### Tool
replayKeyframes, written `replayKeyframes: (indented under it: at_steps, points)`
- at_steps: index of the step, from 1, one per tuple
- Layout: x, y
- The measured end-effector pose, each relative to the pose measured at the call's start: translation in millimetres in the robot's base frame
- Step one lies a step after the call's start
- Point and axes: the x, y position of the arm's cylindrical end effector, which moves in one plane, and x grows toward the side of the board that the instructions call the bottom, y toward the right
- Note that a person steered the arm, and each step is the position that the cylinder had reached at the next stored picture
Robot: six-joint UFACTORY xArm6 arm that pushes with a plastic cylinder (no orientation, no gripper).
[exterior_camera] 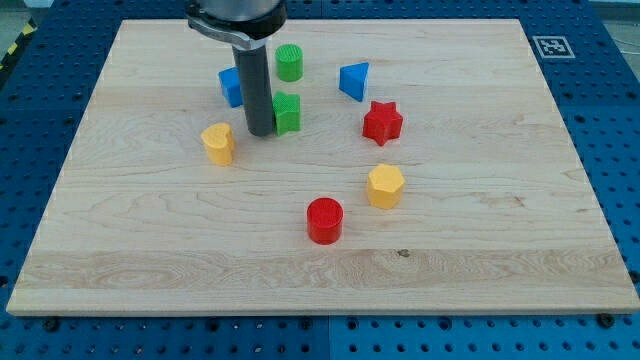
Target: Slightly turn the yellow heart to the right
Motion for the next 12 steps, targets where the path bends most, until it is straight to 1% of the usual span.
replayKeyframes:
  at_steps: [1,2,3,4,5,6,8,9,10,11,12]
  points:
    - [11.3,0.0]
    - [53.0,-0.2]
    - [94.8,-16.7]
    - [118.0,-42.9]
    - [120.7,-77.9]
    - [118.0,-94.0]
    - [86.2,-68.1]
    - [84.9,-46.2]
    - [82.8,-36.0]
    - [82.8,-37.2]
    - [87.4,-73.8]
